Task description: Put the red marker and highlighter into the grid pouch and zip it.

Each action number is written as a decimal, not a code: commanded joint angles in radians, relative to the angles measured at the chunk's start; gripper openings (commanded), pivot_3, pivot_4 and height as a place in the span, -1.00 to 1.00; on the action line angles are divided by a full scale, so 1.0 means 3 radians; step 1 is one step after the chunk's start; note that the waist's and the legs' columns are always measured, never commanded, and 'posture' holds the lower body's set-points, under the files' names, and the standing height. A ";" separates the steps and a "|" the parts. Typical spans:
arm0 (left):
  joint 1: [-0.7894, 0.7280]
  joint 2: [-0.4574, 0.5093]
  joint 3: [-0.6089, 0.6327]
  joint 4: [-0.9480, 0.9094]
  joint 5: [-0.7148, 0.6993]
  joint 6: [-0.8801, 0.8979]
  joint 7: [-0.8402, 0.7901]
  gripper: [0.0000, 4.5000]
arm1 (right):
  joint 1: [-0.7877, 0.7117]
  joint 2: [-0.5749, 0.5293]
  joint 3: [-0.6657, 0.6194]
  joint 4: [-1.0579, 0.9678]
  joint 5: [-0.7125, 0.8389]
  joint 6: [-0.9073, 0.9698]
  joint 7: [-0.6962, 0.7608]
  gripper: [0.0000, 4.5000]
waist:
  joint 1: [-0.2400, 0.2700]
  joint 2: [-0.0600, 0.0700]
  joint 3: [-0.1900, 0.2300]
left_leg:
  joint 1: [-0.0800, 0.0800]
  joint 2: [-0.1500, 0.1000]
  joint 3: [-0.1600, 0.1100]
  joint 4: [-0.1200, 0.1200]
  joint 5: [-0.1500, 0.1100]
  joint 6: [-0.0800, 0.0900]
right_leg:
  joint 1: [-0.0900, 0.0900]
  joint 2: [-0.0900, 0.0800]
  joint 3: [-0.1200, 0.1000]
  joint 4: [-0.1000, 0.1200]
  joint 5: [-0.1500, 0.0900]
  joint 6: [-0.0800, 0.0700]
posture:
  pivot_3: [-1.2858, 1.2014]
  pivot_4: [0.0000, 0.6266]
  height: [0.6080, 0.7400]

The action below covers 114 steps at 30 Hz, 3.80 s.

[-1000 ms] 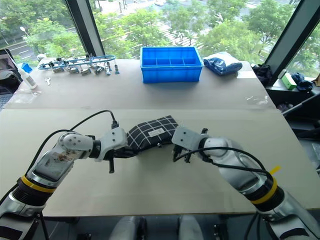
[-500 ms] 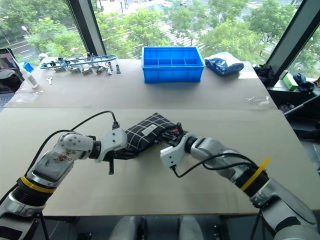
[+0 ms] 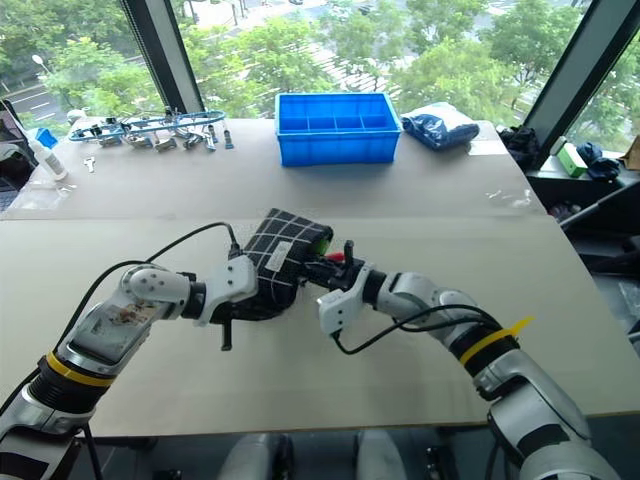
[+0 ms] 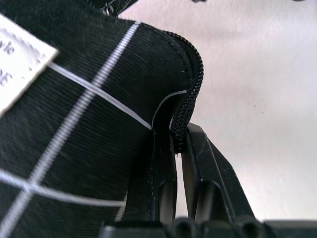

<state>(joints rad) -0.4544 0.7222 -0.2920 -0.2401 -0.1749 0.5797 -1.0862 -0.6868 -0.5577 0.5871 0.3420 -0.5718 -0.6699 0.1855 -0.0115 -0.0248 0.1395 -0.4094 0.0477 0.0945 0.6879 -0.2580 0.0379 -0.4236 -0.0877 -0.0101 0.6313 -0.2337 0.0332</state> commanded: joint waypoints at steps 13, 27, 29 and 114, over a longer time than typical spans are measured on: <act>-0.0023 -0.0035 0.0063 -0.0152 -0.0105 0.0021 0.0034 -1.00 | -0.0034 -0.0358 -0.0138 0.0174 -0.0796 -0.0646 -0.0406 -0.79 | 0.0003 0.0000 0.0000 | 0.0001 -0.0001 0.0005 0.0000 0.0003 -0.0005 | -0.0001 -0.0001 0.0000 0.0001 0.0000 0.0000 | 0.03 -0.52 1.00; -0.0005 -0.0051 0.0093 -0.0166 -0.0201 0.0018 -0.0015 -1.00 | 0.0434 -0.0501 -0.0397 0.0067 -0.0664 -0.0521 -0.0386 -0.79 | -0.0010 0.0000 0.0000 | 0.0008 0.0000 0.0003 -0.0001 0.0002 -0.0004 | 0.0000 0.0002 0.0010 0.0004 0.0000 0.0000 | 0.03 -0.52 1.00; -0.0010 -0.0046 0.0090 -0.0152 -0.0201 0.0007 -0.0028 -1.00 | 0.0444 -0.0494 -0.0461 0.0064 -0.0529 -0.0420 -0.0251 -0.79 | -0.0010 0.0000 0.0000 | 0.0008 0.0000 0.0001 0.0000 0.0001 -0.0002 | 0.0001 0.0002 0.0010 0.0003 0.0000 0.0000 | 0.03 -0.52 1.00; -0.0092 -0.0445 0.0491 0.0011 -0.0770 0.0539 0.0290 -1.00 | 0.0485 -0.1336 -0.0663 -0.0373 0.0938 -0.0291 0.1450 0.77 | -0.0007 0.0000 0.0001 | 0.0017 0.0001 -0.0016 0.0001 -0.0001 0.0001 | 0.0001 0.0008 0.0022 0.0028 -0.0006 -0.0008 | 0.03 -0.52 1.00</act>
<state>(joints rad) -0.4593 0.5948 -0.1894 -0.2361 -0.3670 0.7199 -1.0183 -0.5670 -0.9306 0.4313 0.2957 -0.4081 -0.8129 0.5379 -0.0136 -0.0248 0.1400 -0.4042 0.0480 0.0893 0.6883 -0.2583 0.0384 -0.4231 -0.0853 -0.0034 0.6396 -0.2354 0.0309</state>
